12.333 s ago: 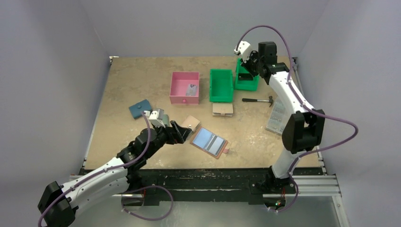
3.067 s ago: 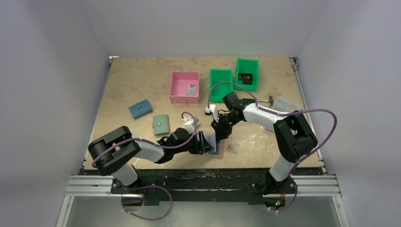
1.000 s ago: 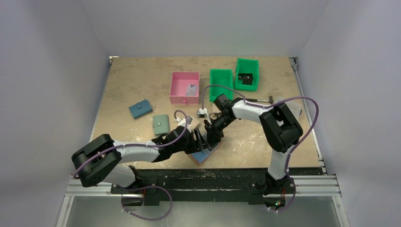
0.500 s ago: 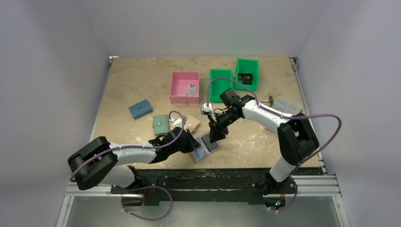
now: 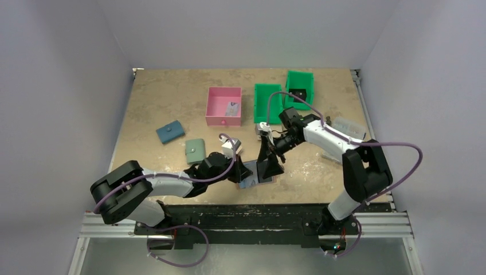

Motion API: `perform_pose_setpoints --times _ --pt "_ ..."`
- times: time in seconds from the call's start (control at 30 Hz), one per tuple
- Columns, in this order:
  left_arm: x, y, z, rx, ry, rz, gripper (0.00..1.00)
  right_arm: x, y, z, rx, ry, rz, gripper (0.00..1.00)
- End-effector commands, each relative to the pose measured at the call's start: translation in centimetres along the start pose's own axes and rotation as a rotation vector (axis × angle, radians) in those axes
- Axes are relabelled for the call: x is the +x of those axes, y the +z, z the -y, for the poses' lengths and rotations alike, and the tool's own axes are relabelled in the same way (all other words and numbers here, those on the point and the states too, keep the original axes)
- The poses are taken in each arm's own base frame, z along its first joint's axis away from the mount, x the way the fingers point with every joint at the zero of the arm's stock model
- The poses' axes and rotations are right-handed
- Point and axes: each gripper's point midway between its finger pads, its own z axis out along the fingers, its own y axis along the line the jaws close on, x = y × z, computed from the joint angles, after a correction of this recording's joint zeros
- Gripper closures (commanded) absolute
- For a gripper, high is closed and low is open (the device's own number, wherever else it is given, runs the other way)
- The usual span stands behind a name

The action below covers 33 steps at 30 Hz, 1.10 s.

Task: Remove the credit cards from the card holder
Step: Remove the credit card from the card holder.

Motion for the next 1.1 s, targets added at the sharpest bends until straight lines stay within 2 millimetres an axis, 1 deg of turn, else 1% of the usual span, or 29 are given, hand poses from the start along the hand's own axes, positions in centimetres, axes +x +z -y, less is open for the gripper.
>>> perform_pose_setpoints --times 0.0,0.07,0.1,0.17,0.23,0.33,0.4,0.43,0.57,0.63,0.8,1.07 --pt "-2.5 0.4 2.7 0.145 0.140 0.107 1.00 -0.6 0.4 -0.5 -0.051 0.051 0.040 0.01" --pt "-2.8 0.3 2.9 0.157 0.148 0.124 1.00 -0.5 0.4 0.0 -0.024 0.082 0.034 0.01" --pt "-3.0 0.2 3.0 0.164 0.148 0.137 1.00 -0.6 0.3 0.6 0.000 0.094 0.041 0.01" --pt "-3.1 0.1 2.9 0.163 0.147 0.152 1.00 -0.7 0.1 0.8 0.011 0.116 0.047 0.04" --pt "-3.2 0.0 2.7 0.151 0.131 0.157 1.00 -0.8 -0.1 0.9 0.010 0.135 0.055 0.09" --pt "-3.4 -0.1 2.3 0.128 0.084 0.170 1.00 -0.5 -0.1 1.1 0.007 0.164 0.048 0.21" --pt "-3.5 -0.3 2.3 0.126 0.051 0.187 1.00 -0.3 -0.1 1.1 -0.003 0.174 0.035 0.27" --pt "-3.7 -0.4 2.1 0.119 0.035 0.198 1.00 -0.2 0.0 1.1 -0.009 0.177 0.033 0.29" --pt "-4.1 -1.0 2.5 0.139 0.007 0.227 1.00 0.3 0.0 1.2 -0.021 0.190 0.018 0.36" --pt "-4.1 -1.3 2.7 0.154 0.005 0.234 1.00 0.6 0.1 1.1 -0.032 0.196 0.006 0.38" --pt "-4.5 -2.1 4.3 0.244 0.020 0.256 1.00 1.0 0.5 0.8 -0.094 0.229 0.000 0.41" --pt "-5.1 -2.6 6.3 0.348 0.032 0.278 1.00 0.6 0.6 0.5 -0.118 0.237 0.025 0.44"
